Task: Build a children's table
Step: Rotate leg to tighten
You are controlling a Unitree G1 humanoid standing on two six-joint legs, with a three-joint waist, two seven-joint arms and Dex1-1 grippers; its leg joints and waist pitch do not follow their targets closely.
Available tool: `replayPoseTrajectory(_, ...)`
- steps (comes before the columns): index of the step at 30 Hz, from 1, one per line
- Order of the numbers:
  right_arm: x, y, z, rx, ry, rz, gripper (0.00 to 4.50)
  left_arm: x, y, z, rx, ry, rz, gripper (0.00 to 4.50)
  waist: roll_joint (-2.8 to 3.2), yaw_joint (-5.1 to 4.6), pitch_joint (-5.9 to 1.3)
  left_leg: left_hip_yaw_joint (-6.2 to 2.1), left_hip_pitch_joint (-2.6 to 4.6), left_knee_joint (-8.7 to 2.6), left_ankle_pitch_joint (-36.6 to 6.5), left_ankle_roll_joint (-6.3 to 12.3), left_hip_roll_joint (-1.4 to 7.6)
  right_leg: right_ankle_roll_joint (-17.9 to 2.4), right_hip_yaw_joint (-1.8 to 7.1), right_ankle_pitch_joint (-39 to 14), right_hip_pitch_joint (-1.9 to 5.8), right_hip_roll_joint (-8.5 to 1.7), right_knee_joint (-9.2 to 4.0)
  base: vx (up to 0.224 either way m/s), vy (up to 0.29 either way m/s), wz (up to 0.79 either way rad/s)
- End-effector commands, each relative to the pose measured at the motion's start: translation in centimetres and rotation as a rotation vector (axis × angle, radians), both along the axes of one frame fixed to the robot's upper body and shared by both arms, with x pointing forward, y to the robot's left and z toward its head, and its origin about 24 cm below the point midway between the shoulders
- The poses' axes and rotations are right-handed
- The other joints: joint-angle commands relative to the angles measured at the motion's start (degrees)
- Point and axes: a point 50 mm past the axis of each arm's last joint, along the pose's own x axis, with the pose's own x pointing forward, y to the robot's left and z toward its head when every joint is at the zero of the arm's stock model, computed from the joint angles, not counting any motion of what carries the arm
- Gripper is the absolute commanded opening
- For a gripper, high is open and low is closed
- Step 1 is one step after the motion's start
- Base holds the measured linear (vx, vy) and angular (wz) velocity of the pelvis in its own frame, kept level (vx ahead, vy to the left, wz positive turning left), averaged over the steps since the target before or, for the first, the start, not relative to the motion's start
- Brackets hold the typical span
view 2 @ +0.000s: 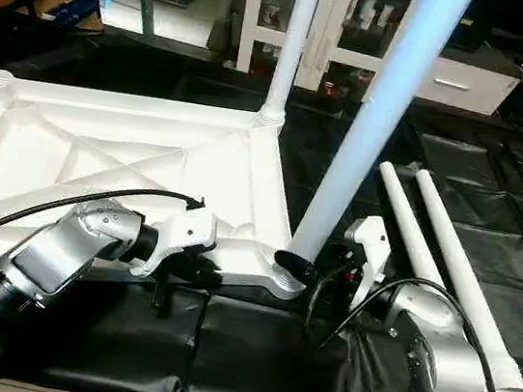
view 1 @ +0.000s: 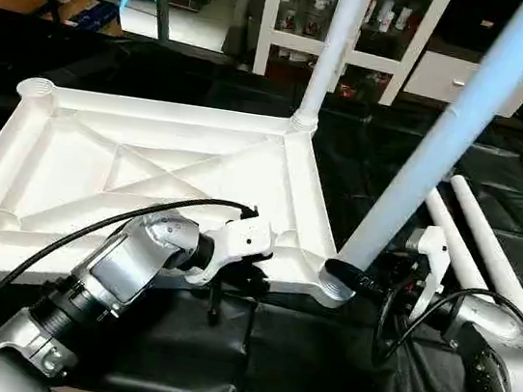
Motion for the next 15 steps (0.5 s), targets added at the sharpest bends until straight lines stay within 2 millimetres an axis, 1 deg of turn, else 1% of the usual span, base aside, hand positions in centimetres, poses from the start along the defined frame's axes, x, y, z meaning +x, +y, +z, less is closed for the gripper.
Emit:
replayPoseTrajectory(1,0.4,-0.5,0.1,-0.006,-0.009,-0.05,2.21,-0.8,-0.2,-0.7,0.008,0.058,-0.042,0.0,-0.36,0.0,-3.29,-1.08,0.89,-3.72,-6.06,4.17,2.65,-14.73,1.88,-3.99,2.04,-3.97,-3.59,0.0,0.0,0.0)
replayPoseTrajectory(3,0.5,-0.6,0.1,-0.003,-0.012,-0.064,2.08,-0.8,-0.2,-0.7,0.009,0.058,-0.041,0.0,-0.4,-0.08,-3.3,-1.09,0.9,-3.73,-6.33,3.94,2.62,-14.58,1.88,-4.43,2.02,-3.93,-3.63,0.0,0.0,0.0)
replayPoseTrajectory(4,0.8,-0.6,-0.1,-0.017,-0.019,-0.126,2.08,-0.8,-0.2,-0.7,0.01,0.058,-0.038,0.0,-0.09,-0.08,-3.19,-1.13,0.86,-3.79,-6.29,3.69,2.62,-14.51,1.92,-4.57,1.94,-3.99,-3.64,0.0,0.0,0.0)
replayPoseTrajectory(5,1.5,-0.9,-0.7,-0.07,-0.033,-0.275,2.06,-0.6,-0.3,-0.8,0.013,0.054,-0.019,0.0,-0.23,-0.27,-3.18,-1.15,0.78,-3.85,-6.71,3.29,2.58,-14.31,1.88,-5.1,1.92,-3.93,-3.69,0.0,0.0,0.0)
replayPoseTrajectory(6,2.1,-1.3,-1.2,-0.11,-0.034,-0.433,2.05,-0.5,-0.5,-0.8,0.015,0.047,0.001,0.0,-0.23,-0.45,-3.12,-1.11,0.77,-3.9,-7.05,2.83,2.58,-14.15,1.88,-5.67,1.73,-3.88,-3.72,0.0,0.0,0.0)
replayPoseTrajectory(7,2.6,-2.0,-2.3,-0.212,-0.013,-0.707,2.03,-0.1,-0.8,-0.8,0.015,0.032,0.042,0.0,0.05,-1.25,-3.07,-1.42,0.7,-4.16,-8.25,0.6,2.35,-13.2,1.79,-9.06,1.72,-3.9,-3.94,0.0,0.0,0.0)
replayPoseTrajectory(8,2.6,-2.1,-2.4,-0.217,-0.012,-0.716,1.98,-0.1,-0.9,-0.8,0.014,0.031,0.043,0.0,-0.01,-1.6,-2.93,-1.38,0.59,-4.31,-8.34,-0.3,2.38,-12.66,1.84,-9.86,1.58,-3.72,-4.02,0.0,0.0,0.0)
replayPoseTrajectory(9,2.5,-2.4,-2.8,-0.264,0.0,-0.808,1.96,0.1,-1.0,-0.8,0.012,0.025,0.058,0.0,-0.05,-1.92,-2.94,-1.46,0.63,-4.43,-8.51,-1.25,2.25,-12.3,1.77,-10.64,1.56,-3.62,-4.07,0.0,0.0,0.0)
replayPoseTrajectory(10,2.3,-2.8,-3.2,-0.306,0.007,-0.972,1.96,0.4,-1.3,-0.8,0.011,0.017,0.083,0.0,0.02,-2.0,-3.2,-1.65,0.92,-4.44,-9.91,-2.1,2.3,-11.72,1.75,-11.74,1.63,-3.77,-4.16,0.0,0.0,0.0)
replayPoseTrajectory(11,2.2,-2.9,-3.2,-0.313,0.002,-1.053,1.93,0.5,-1.4,-0.8,0.013,0.015,0.09,0.0,0.09,-2.18,-3.09,-1.45,0.97,-4.41,-10.37,-2.38,2.27,-11.32,1.98,-10.93,1.28,-3.65,-4.27,0.0,0.0,0.0)
replayPoseTrajectory(12,1.9,-2.6,-3.4,-0.309,0.002,-1.148,1.93,0.7,-1.6,-0.9,0.016,0.011,0.103,0.0,0.53,-2.24,-3.13,-1.58,0.93,-4.45,-10.96,-2.64,2.23,-11.19,1.98,-10.7,1.27,-3.57,-4.19,0.0,0.0,0.0)
replayPoseTrajectory(13,1.9,-1.9,-3.5,-0.3,0.004,-1.188,1.92,0.8,-1.8,-0.9,0.017,0.008,0.11,0.0,0.28,-2.47,-3.17,-1.44,1.02,-4.45,-11.76,-2.99,2.15,-10.7,2.07,-10.24,1.0,-3.45,-4.31,0.0,0.0,0.0)
replayPoseTrajectory(14,1.9,-1.3,-3.6,-0.294,0.003,-1.193,1.92,0.8,-1.9,-0.9,0.018,0.008,0.111,0.0,0.58,-2.4,-3.26,-1.53,1.06,-4.49,-12.32,-3.21,2.07,-10.19,2.07,-9.88,1.1,-3.39,-4.22,0.0,0.0,0.0)
replayPoseTrajectory(15,1.9,-1.3,-3.6,-0.294,0.003,-1.193,1.91,0.8,-1.9,-0.9,0.018,0.008,0.111,0.0,0.42,-2.49,-3.31,-1.49,0.97,-4.43,-12.21,-3.0,2.07,-9.91,2.1,-8.33,1.16,-3.3,-4.14,0.0,0.0,0.0)
